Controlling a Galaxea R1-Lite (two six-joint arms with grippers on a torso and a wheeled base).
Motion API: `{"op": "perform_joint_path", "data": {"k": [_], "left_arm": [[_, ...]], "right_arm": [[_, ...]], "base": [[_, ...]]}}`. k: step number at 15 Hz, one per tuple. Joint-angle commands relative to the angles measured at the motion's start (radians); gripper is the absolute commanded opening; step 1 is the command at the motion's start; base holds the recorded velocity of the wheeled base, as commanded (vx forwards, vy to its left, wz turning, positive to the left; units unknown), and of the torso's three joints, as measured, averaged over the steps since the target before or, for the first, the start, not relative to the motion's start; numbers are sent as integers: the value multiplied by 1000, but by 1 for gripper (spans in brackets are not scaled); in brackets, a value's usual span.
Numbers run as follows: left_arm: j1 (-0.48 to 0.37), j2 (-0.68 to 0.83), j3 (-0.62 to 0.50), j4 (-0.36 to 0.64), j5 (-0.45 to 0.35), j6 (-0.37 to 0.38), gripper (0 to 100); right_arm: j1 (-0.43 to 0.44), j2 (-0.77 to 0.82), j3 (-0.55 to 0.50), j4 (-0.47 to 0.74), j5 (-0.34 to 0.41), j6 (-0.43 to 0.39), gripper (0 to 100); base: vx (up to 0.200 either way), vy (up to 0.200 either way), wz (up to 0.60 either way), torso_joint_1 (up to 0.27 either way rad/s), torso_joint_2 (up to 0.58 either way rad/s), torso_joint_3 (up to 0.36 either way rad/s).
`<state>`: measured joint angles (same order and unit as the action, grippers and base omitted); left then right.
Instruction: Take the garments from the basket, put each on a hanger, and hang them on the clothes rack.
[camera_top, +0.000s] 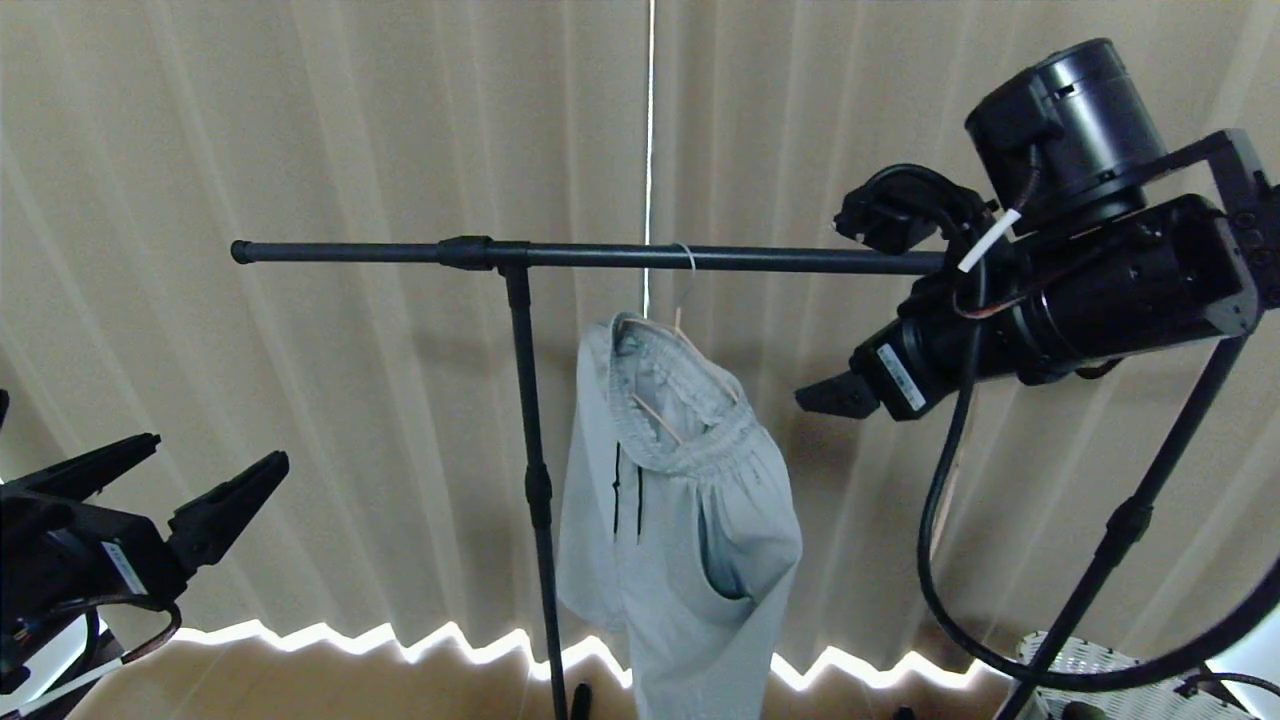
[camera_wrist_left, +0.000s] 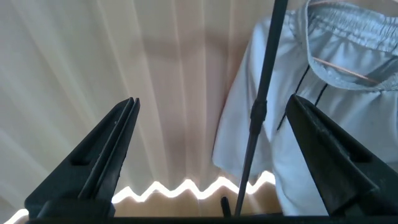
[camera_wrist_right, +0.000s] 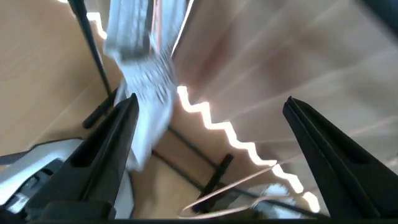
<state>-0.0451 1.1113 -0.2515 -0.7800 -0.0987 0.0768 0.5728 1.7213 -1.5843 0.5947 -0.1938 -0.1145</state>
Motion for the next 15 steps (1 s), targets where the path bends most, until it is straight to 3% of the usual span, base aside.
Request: {"op": "perform_joint_path", "data": {"k": [1, 3, 6, 7, 8, 9, 10, 11, 12, 13, 15], "left_arm": [[4, -2, 5, -1, 1, 0, 100], [8, -24, 24, -1, 2, 0, 100], [8, -80, 63, 2, 5, -5, 100], [10, -114, 81, 13, 7, -6, 100], [8, -122, 86, 21, 7, -6, 100], [8, -139, 95, 47, 8, -8, 100], [8, -145, 97, 57, 8, -9, 100], [8, -145, 97, 57, 8, -9, 100], [10, -166, 115, 73, 10, -29, 100], [8, -195, 132, 76, 8, -48, 100], [8, -199, 124, 82, 8, -46, 100]], "right_arm": [[-7, -163, 164, -36, -29, 12, 100], [-42, -313, 349, -115, -101, 10, 100], [-74, -503, 572, -200, -111, 7, 100], [-86, -589, 721, -337, -108, -8, 100], [-88, -614, 790, -414, -108, -21, 100], [-114, -649, 977, -662, -107, -65, 100], [-128, -651, 1058, -776, -105, -96, 100], [-128, -651, 1058, -776, -105, -96, 100], [-139, -646, 1184, -986, -88, -142, 100], [-139, -649, 1218, -1053, -79, -143, 100], [-139, -654, 1258, -1070, -76, -133, 100]], "base": [[0, 0, 0, 0, 0, 0], [0, 0, 0, 0, 0, 0], [0, 0, 0, 0, 0, 0], [0, 0, 0, 0, 0, 0], [0, 0, 0, 0, 0, 0], [0, 0, 0, 0, 0, 0], [0, 0, 0, 0, 0, 0], [0, 0, 0, 0, 0, 0], [0, 0, 0, 0, 0, 0], [0, 0, 0, 0, 0, 0], [0, 0, 0, 0, 0, 0]]}}
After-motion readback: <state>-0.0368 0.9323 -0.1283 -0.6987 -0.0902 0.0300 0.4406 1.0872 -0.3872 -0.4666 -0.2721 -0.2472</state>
